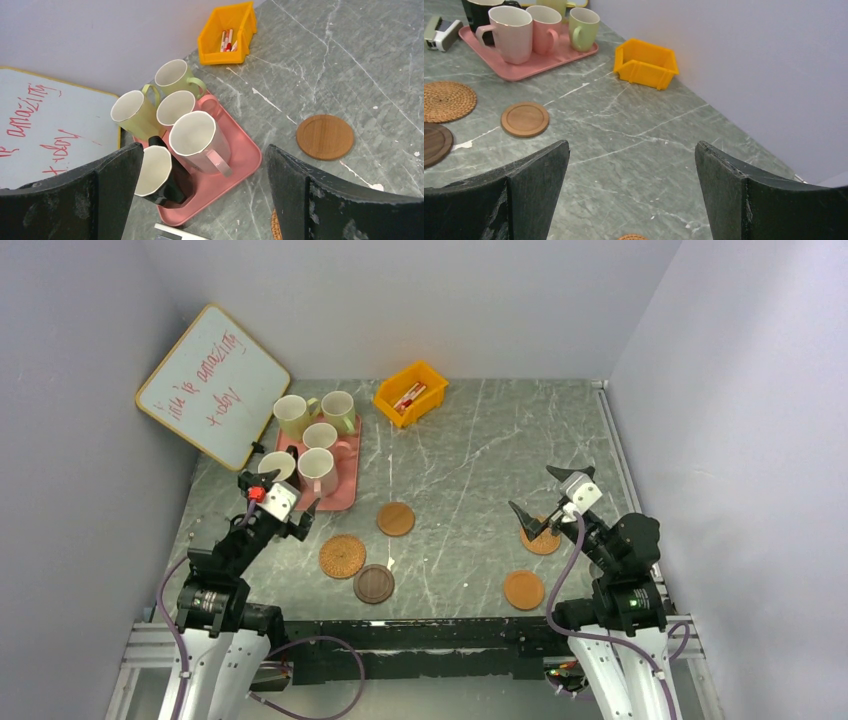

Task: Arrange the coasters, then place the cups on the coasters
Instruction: Move the coaster to the center of the board.

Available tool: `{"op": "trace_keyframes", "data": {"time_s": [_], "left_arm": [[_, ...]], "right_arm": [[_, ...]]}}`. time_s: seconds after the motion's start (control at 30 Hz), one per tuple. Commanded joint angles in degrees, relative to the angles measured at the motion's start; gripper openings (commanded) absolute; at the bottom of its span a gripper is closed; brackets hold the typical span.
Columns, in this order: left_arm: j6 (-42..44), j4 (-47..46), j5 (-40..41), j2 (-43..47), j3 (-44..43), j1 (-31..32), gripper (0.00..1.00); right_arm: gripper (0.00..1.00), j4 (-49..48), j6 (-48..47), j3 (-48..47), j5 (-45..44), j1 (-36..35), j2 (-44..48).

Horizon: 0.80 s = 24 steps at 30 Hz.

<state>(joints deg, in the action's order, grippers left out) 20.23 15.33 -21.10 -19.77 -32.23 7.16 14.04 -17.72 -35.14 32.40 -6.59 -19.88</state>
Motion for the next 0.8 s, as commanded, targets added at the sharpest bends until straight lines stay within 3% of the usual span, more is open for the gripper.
{"op": "trace_keyframes", "data": {"time_s": [0.0, 0.77], "left_arm": [[0.2, -1.0, 0.5, -1.1, -0.9, -0.3, 0.96], [-1.5, -3.5, 13.6, -17.4, -3.3, -0.3, 0.96]], "right_arm": [[1.00, -1.6, -2.5, -0.6, -0.5, -0.3, 0.7], [1.00, -1.3, -4.4, 0.3, 0.4, -0.3, 0.3]]}}
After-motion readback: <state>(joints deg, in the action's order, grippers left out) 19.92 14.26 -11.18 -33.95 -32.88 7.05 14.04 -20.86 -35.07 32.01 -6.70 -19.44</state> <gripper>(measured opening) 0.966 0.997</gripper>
